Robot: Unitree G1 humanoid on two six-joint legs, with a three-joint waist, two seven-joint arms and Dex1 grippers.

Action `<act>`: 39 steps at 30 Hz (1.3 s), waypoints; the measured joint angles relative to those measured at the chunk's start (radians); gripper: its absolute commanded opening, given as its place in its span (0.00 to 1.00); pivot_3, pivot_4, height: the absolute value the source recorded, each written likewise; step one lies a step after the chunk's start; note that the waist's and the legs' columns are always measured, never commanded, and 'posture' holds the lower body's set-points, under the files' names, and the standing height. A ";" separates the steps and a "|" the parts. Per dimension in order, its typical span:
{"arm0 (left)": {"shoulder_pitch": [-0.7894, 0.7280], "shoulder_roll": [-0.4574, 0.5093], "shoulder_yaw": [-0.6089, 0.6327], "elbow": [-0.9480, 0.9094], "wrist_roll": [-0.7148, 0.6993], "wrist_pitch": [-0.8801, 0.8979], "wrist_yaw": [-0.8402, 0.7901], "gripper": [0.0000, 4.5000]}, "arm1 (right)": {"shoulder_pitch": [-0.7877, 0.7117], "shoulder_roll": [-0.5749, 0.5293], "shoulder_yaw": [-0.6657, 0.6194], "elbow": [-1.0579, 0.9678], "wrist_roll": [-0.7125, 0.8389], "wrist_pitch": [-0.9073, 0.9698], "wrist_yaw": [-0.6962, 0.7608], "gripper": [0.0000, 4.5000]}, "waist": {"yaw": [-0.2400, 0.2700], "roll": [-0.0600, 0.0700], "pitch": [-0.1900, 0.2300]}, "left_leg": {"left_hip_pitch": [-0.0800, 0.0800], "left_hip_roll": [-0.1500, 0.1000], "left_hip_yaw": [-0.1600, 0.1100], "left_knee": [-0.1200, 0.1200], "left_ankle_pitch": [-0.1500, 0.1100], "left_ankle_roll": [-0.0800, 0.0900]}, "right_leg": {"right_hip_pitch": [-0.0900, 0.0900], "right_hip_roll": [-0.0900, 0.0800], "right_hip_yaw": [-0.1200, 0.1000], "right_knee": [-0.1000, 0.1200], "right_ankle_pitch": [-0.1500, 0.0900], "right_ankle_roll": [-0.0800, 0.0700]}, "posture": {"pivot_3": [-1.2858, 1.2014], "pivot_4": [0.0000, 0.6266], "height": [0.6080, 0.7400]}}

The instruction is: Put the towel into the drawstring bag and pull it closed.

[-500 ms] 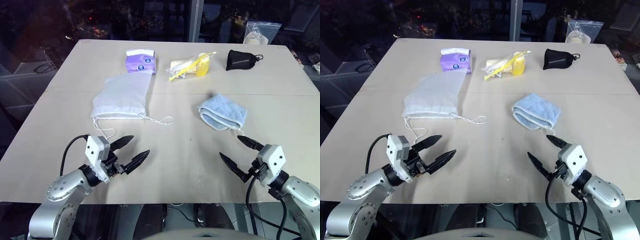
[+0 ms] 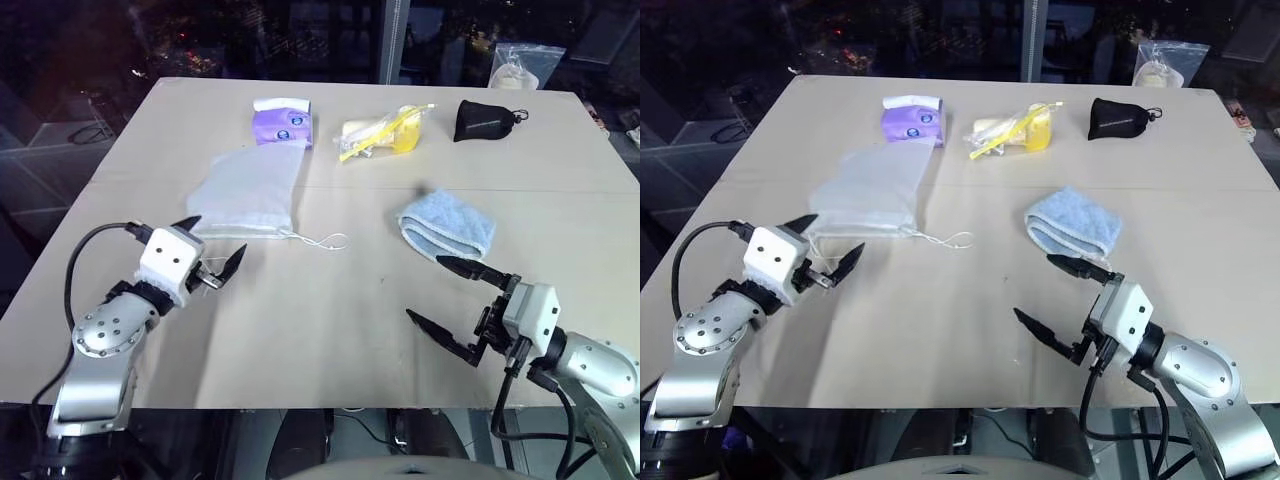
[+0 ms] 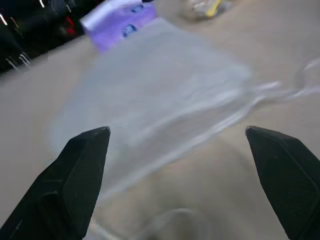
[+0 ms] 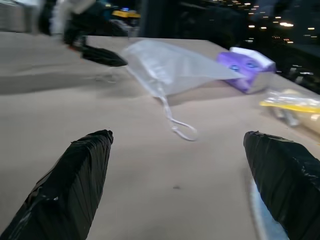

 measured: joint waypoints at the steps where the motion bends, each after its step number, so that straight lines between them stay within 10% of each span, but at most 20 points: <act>1: -0.003 0.019 -0.010 0.033 0.048 -0.055 0.011 1.00 | 0.008 -0.001 0.001 0.000 0.000 -0.001 0.004 1.00 | 0.001 0.000 0.000 | 0.000 0.000 0.000 0.000 0.000 0.000 | 0.000 -0.001 0.000 0.000 0.000 0.000 | 0.52 0.24 1.00; 10: -0.215 0.081 -0.143 0.360 0.343 -0.332 0.125 1.00 | -0.013 0.012 0.016 0.002 -0.010 0.003 -0.007 1.00 | 0.020 0.000 0.000 | 0.000 -0.001 0.001 0.001 0.000 0.000 | 0.001 -0.003 -0.003 0.002 0.000 0.000 | 0.52 0.24 1.00; 19: -0.437 0.087 -0.260 0.576 0.243 -0.368 -0.100 0.14 | -0.090 0.015 0.035 -0.002 -0.017 0.247 -0.123 1.00 | 0.011 -0.002 -0.001 | 0.000 0.000 0.007 0.002 0.000 0.000 | 0.000 0.000 -0.003 0.004 0.003 0.004 | 0.52 0.24 1.00; 30: -0.646 0.041 -0.183 0.231 -0.447 0.822 -0.383 0.03 | -0.648 0.017 -0.012 0.500 -0.026 0.523 -0.232 1.00 | -0.010 -0.002 0.001 | 0.003 -0.001 0.001 0.016 0.000 0.001 | 0.006 0.003 -0.001 0.012 0.000 0.002 | 0.52 0.24 1.00; 39: -0.707 -0.111 -0.176 0.194 -0.474 1.024 -0.163 0.03 | -1.155 0.038 0.231 1.449 -0.288 0.297 0.020 1.00 | -0.016 -0.002 0.001 | -0.002 -0.002 0.000 0.010 0.000 0.000 | 0.001 0.005 -0.001 0.011 0.002 0.005 | 0.52 0.24 1.00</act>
